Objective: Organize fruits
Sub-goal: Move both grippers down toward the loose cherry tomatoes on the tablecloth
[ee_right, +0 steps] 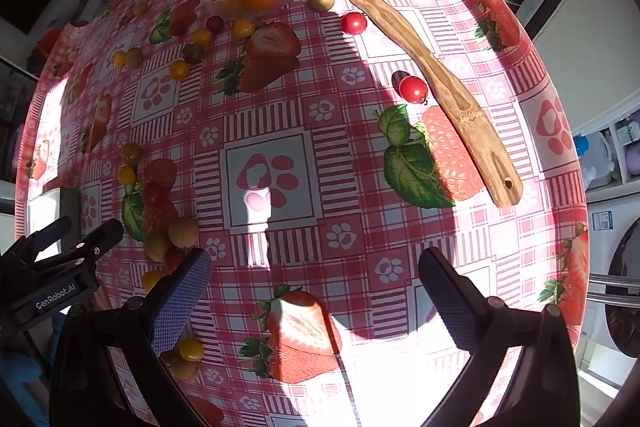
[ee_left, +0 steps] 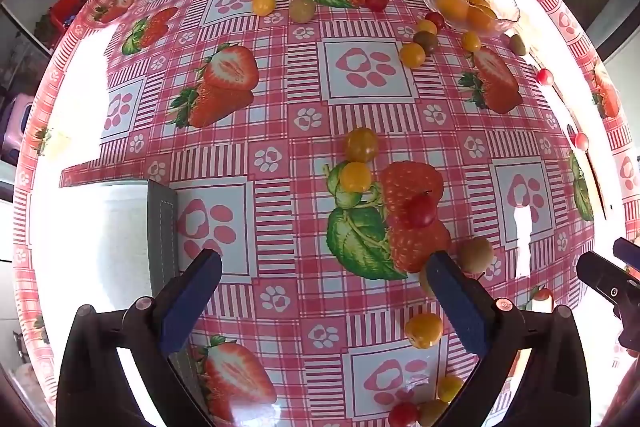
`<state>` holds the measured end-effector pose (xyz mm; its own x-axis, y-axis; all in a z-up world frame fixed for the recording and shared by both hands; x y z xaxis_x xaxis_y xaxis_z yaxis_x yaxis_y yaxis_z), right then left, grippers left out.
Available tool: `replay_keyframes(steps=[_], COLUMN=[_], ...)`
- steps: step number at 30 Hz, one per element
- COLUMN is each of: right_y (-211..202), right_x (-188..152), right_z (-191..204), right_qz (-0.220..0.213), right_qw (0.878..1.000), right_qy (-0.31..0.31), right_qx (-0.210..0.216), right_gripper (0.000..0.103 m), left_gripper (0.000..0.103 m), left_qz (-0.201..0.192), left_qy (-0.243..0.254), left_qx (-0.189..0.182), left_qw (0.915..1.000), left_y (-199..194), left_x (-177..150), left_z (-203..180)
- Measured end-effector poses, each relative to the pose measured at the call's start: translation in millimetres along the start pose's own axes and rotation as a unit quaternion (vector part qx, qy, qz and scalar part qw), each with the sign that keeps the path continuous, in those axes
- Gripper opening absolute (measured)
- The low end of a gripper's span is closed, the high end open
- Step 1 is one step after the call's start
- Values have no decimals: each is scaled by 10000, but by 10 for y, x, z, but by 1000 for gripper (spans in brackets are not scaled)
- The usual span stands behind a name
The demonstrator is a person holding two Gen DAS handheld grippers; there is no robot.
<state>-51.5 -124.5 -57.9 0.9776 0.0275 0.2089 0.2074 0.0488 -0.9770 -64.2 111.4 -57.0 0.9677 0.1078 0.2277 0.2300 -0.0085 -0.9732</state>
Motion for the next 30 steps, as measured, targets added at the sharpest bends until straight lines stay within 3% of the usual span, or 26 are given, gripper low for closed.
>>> replay_keyframes(steps=[15, 30], right_y=[45, 142], right_x=[-52, 237], right_z=[-32, -222], right_qz=[-1, -151], right_qw=[10000, 9992], right_qy=[94, 363], right_qx=[-1, 75], right_gripper=[103, 103], left_gripper=[103, 103], left_qz=[-14, -150], left_qy=[55, 234], left_qx=[69, 260], left_qw=[10000, 9993], left_y=[39, 228], left_x=[64, 380], left_z=[42, 0])
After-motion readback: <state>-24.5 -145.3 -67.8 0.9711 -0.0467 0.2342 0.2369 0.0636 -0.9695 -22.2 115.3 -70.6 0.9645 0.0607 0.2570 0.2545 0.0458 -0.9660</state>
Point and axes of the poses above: each gripper's, at about its wrist camera, not at the fingertips, and y roughly the way its jaws point, z to its left, x to its top, the point moved 10 cm from there along y, roughly the way its jaws point, and after that the axes turned 3 degrees about -x, right-handed, at the moved point
